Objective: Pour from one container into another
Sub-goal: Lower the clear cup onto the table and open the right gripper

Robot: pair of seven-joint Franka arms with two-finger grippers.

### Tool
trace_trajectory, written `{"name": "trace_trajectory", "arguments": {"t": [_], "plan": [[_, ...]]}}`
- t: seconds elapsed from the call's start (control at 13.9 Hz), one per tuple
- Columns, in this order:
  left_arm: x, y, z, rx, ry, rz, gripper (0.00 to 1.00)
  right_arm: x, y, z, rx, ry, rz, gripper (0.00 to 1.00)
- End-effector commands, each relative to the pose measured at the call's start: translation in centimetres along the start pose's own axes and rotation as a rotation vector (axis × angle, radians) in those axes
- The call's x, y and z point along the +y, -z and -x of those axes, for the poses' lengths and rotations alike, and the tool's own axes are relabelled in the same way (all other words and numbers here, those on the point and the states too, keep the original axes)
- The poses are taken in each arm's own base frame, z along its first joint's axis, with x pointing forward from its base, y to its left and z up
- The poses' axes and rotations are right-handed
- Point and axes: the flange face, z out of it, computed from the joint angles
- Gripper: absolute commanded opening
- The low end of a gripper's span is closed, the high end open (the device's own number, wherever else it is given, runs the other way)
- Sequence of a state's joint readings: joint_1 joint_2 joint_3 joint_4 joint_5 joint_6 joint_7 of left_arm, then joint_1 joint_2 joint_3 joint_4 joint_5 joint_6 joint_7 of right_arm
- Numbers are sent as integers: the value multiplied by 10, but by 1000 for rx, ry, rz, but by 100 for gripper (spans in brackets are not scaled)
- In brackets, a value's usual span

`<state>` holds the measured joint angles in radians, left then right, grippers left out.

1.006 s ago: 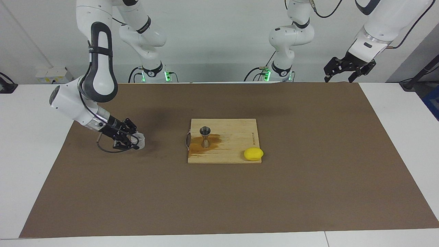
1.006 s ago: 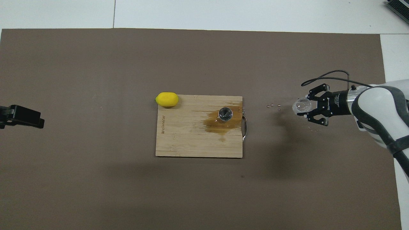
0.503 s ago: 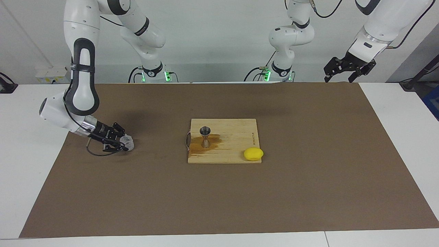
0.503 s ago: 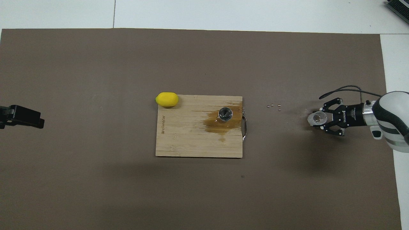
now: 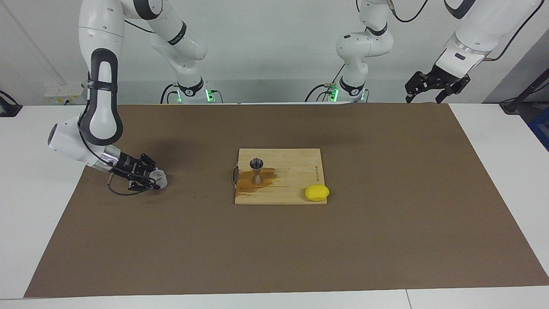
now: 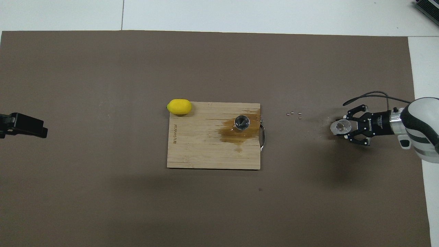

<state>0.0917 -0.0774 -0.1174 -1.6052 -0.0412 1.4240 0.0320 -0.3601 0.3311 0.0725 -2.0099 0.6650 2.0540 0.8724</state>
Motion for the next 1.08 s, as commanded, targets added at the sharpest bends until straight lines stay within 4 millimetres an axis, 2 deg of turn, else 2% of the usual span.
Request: {"name": "trace_trajectory", "arguments": {"t": [0.0,0.22,0.36,0.43,0.65,0.79,0.93,1.01], "plan": [[1,-1,6,-7,10,3,100,1,31,16,59,81,-15,100],[1,-1,6,-7,8,3,100,0,58,38,123,151,-22,100],[1,-1,6,-7,10,3,100,0,65,54,196,294,28,100],[1,-1,6,-7,10,3,100,-5,55,71,227,441,83,100],[5,5,-6,83,-3,0,100,-11,32,104,267,880,227,100],[5,6,-7,97,-3,0,100,-18,30,124,320,1082,320,100],[4,6,-7,97,0,0,100,-20,21,166,437,1256,469,100],[2,5,-6,87,4,0,100,-19,24,183,488,1308,505,100]]}}
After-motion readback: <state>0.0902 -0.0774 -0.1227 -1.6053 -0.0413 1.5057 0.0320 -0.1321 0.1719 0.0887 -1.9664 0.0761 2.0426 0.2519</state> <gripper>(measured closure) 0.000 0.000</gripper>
